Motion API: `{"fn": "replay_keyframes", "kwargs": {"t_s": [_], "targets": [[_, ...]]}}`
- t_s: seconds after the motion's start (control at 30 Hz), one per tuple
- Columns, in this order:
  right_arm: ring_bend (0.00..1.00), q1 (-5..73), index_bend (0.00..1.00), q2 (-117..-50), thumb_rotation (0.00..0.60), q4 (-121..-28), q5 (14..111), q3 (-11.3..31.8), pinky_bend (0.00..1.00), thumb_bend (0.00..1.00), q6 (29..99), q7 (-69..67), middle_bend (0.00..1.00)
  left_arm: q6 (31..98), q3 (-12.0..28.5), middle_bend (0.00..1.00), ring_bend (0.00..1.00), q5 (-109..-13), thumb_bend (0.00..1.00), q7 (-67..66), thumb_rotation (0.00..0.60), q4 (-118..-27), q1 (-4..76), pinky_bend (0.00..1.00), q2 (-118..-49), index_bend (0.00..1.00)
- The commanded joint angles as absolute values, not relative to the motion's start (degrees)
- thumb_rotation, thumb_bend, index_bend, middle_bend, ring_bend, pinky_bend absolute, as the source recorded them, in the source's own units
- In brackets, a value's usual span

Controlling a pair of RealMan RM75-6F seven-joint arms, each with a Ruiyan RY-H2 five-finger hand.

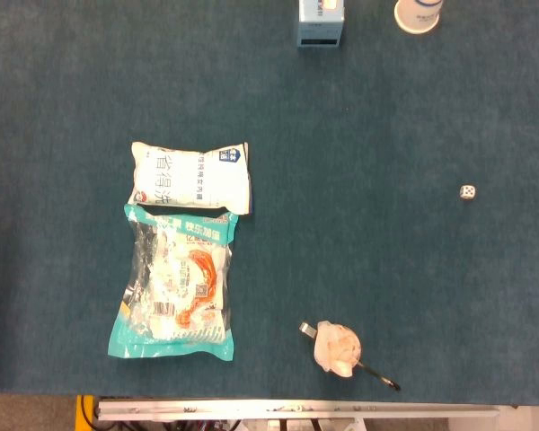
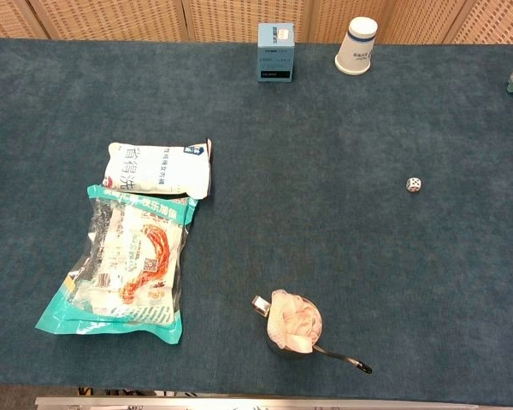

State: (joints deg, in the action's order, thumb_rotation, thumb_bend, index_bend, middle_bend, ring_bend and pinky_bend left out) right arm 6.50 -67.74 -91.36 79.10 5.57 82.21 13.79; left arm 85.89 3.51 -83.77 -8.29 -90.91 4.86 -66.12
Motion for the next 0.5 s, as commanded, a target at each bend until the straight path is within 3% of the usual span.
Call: {"fn": "replay_keyframes", "kwargs": {"t_s": [0.03, 0.3, 0.5], "targets": [[0.05, 6.3, 0.0, -67.7, 0.6, -91.6, 79.0, 5.6, 0.44, 0.0, 82.5, 13.6, 0.13, 85.3, 3.3, 0.31, 0.19, -83.3, 0.26, -7.8, 0.6, -91.3, 5.0, 0.33, -65.8, 0.44], [0.05, 7.2, 0.0, -66.7, 0.6, -92.8, 79.2, 5.0, 0.44, 0.0, 80.0, 13.0, 0.13, 85.7, 3.6, 0.31, 0.19, -83.1, 0.26, -6.9, 0.6, -91.3, 4.8, 0.35, -65.5, 0.45], [0.13, 8.4, 0.23, -65.5, 0.6, -94.5, 81.5, 4.1, 0.44, 0.0, 78.2, 12.7, 0.23, 84.9, 3.3, 0.32, 0.19, -83.2, 0.26, -6.8, 0.6, -91.2, 5.1, 0.35, -65.4, 0.45]]}}
